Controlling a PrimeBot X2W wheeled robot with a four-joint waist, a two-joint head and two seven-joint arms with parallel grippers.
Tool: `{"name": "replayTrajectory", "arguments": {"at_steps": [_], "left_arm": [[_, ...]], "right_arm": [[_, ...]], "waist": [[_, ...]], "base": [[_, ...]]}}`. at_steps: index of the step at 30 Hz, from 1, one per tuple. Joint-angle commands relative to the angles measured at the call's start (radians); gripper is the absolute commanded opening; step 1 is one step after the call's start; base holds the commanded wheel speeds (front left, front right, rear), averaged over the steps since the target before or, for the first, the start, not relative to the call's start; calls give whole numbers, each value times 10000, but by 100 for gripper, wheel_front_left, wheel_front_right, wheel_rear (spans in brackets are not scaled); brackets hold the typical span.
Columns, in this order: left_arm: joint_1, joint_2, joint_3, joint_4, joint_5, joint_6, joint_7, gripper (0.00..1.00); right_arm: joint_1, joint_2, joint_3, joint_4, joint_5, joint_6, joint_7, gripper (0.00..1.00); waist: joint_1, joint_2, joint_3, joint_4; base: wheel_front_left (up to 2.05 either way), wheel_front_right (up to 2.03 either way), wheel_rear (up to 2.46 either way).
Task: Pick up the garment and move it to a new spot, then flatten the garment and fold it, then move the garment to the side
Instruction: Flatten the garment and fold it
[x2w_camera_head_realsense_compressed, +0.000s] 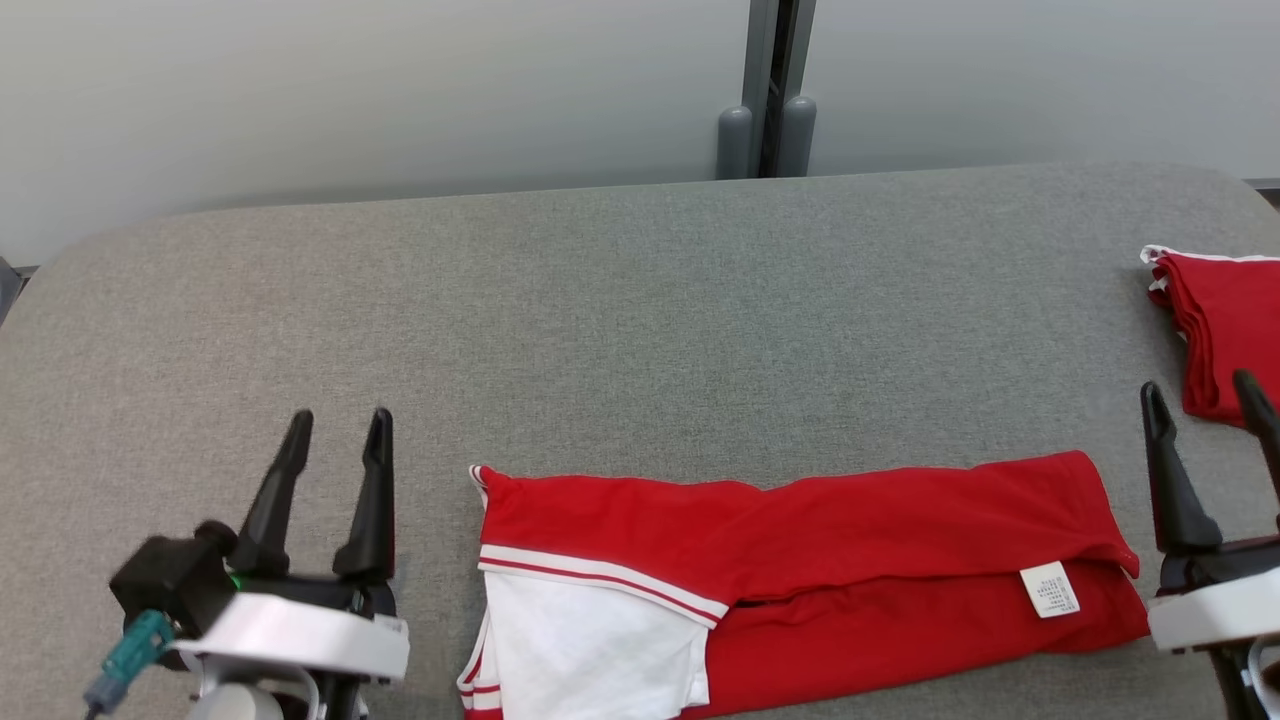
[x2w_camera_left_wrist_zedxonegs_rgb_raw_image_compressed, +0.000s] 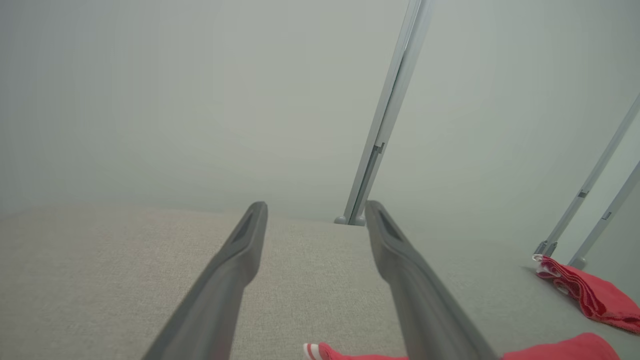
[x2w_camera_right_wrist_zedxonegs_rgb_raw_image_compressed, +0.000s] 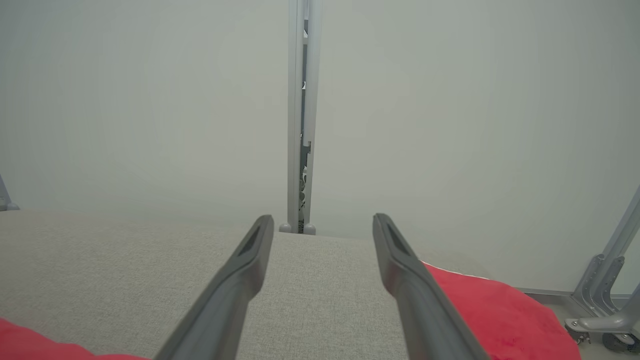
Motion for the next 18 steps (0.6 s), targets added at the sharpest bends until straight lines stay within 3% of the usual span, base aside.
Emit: {"name": "replayTrajectory", "arguments": {"at_steps": [1, 2, 8, 18], "left_arm": [[272, -190, 291, 155, 342, -254, -43, 100], [272, -190, 291, 155, 342, -254, -43, 100], [887, -1068, 1231, 819, 1393, -1183, -44, 100], [615, -1731, 1670, 1424, 2232, -1793, -45, 100]], "right_arm": [[216, 189, -106, -24, -79, -4, -7, 100], [216, 189, -106, -24, -79, -4, -7, 100], [555, 678, -579, 457, -258, -4, -8, 100], [41, 1157, -1100, 3446, 829, -3, -9, 100]], "waist": [[0, -1, -13, 10], [0, -1, -13, 10], [0, -1, -14, 81], [0, -1, 280, 457]], "base": [[0, 0, 0], [0, 0, 0], [0, 0, 0], [0, 0, 0]]}}
